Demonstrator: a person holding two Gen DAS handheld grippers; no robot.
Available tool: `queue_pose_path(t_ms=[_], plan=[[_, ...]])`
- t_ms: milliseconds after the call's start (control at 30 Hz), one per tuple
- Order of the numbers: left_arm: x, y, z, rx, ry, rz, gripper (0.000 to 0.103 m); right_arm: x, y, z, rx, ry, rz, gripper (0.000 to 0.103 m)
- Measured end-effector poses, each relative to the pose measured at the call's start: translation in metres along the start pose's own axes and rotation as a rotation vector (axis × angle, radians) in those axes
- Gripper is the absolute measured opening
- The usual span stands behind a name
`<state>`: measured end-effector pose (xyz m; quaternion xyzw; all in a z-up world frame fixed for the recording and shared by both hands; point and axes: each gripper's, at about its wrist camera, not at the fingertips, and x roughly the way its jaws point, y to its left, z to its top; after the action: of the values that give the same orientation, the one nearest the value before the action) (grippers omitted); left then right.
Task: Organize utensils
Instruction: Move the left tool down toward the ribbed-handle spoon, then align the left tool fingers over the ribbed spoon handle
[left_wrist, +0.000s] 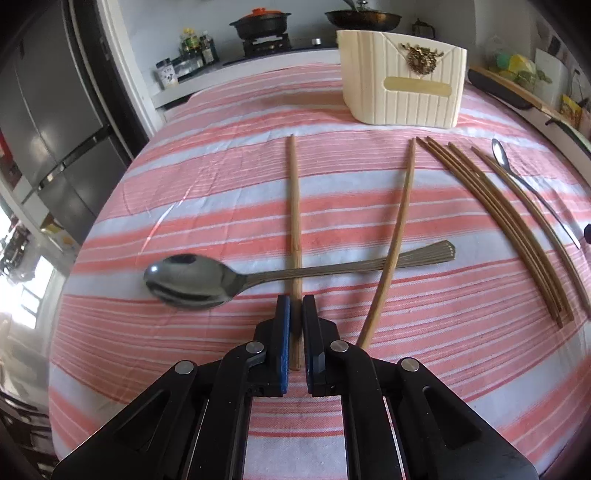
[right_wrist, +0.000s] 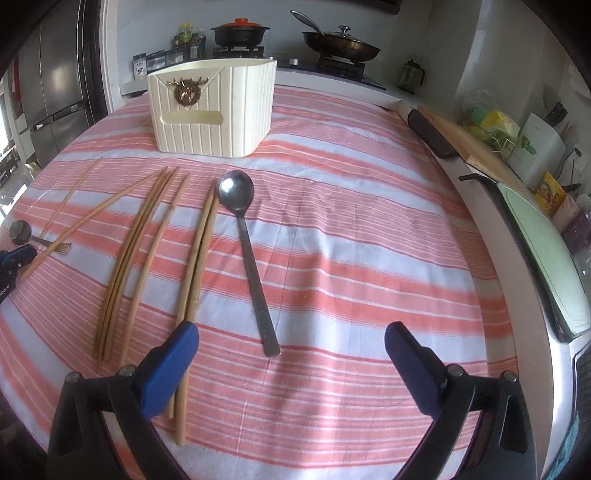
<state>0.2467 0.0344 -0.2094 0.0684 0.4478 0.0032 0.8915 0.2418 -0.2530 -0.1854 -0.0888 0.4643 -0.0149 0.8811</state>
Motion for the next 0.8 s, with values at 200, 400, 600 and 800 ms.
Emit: queue_pose_path(t_ms=[200,400,600,800], plan=[[-0.005,0.032,-0.014,-0.065,0.024,-0.003,0.015,0.007,0.013,0.006,-0.046,0.004,0.039,0.101],[0.005,0.044,-0.003,-0.107,0.037,0.01,0.05,0.031,0.018,0.011,-0.055,0.053,0.082,0.071],[0.032,0.053,0.031,-0.06,0.058,-0.112,0.053,0.039,0.019,0.009,-0.055,0.06,0.105,0.057],[0.055,0.03,0.072,0.014,0.039,-0.327,0.063,0.038,0.017,0.007,-0.036,0.051,0.11,0.057]])
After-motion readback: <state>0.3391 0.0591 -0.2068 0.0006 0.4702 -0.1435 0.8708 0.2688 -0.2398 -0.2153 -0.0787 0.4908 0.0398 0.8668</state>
